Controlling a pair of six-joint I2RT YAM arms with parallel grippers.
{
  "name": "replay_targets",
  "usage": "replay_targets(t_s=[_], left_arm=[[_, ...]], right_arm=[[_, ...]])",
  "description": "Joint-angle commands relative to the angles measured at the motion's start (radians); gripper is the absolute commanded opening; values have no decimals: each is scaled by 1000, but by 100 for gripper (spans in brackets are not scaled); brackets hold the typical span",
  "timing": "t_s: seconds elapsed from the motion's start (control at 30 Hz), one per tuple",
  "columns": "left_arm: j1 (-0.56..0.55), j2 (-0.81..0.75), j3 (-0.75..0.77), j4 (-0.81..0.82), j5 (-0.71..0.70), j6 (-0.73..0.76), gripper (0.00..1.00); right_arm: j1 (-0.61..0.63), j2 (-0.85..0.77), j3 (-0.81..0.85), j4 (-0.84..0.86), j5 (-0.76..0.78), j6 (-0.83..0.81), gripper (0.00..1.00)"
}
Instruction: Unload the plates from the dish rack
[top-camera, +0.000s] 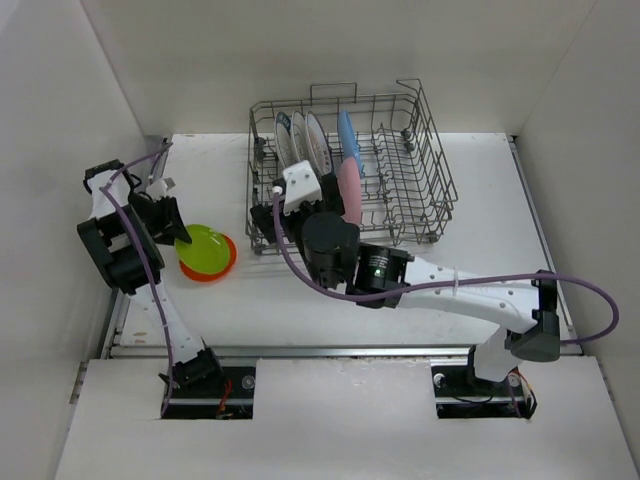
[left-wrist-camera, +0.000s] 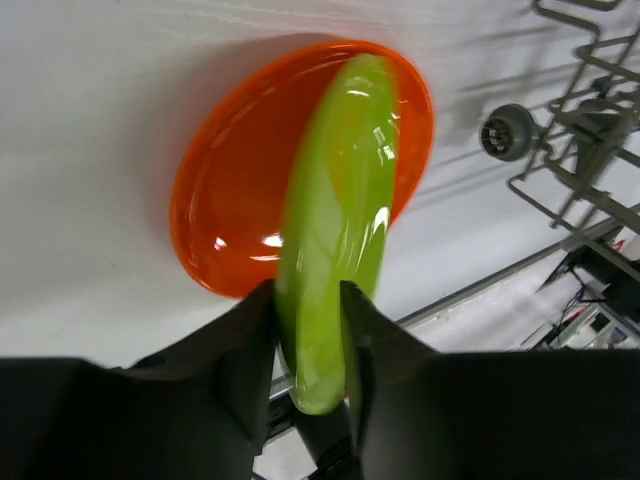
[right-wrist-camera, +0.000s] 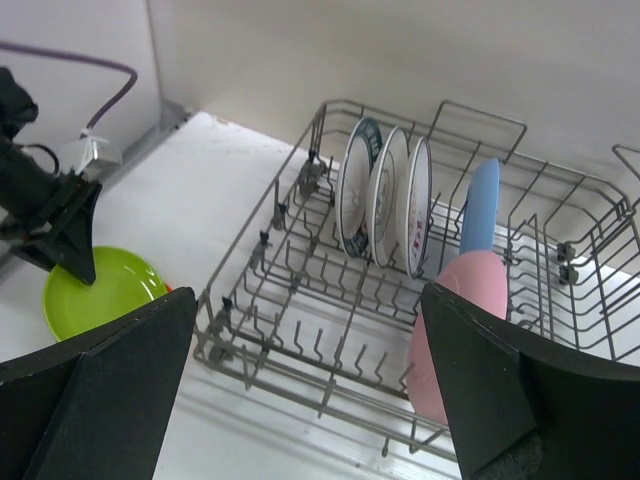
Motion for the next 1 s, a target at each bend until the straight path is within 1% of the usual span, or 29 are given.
replay_targets(t_s=[0.0,0.03,0.07,0.2,0.27,0.3,0.33,0.4,0.43,0.47,0.5,0.53,0.6,0.67,0.7,0.77,0.83,0.97], left_arm=[[-23,36,44,-58,-19,27,30],[-23,36,29,-59,-33,36,36],[-23,36,18,-59,-44,36,45],[-23,27,-14,-59,-101,66,59],[-23,27,-14,-69,-114,89,60],[-23,27,-14,-78,-114,89,60],[-23,27,-14,-78,-128,89,62],[-23,18,-14,-78,-142,99,63],[-32,7,-14,-78,-151,113,65],[-32,-5,-14,-88,-151,124,67],[-41,-5,-14,-98,-151,151,70],[-41,-16,-14,-98,-151,167,70],[-61,-16,-14,-123,-151,197,72],[-61,27,-3,-149,-122,219,72],[-70,42,12,-169,-122,219,72],[-70,56,21,-183,-107,219,72],[-70,44,21,-168,-88,201,73],[-70,-37,46,-144,-75,159,75]], right_arm=[[4,-13,-16,-7,25,34,100],[4,-23,-25,-7,25,34,100],[4,-24,-25,-7,25,34,100],[-5,-34,-34,-7,34,83,100],[-26,-34,-23,-27,34,113,100],[-27,-34,-14,-42,34,162,100],[-43,-34,1,-108,43,201,100],[-101,-20,78,-230,-13,317,100],[-138,-20,105,-299,-85,459,100],[-227,-20,122,-379,-293,516,100],[-272,-30,122,-394,-396,557,100],[-308,-42,122,-403,-473,615,100],[-384,-42,112,-429,-583,638,100],[-427,-42,122,-464,-604,670,100],[-480,-42,135,-502,-652,684,100],[-531,-33,135,-538,-702,710,97],[-586,-19,135,-576,-737,721,90],[-623,22,95,-601,-757,721,80]])
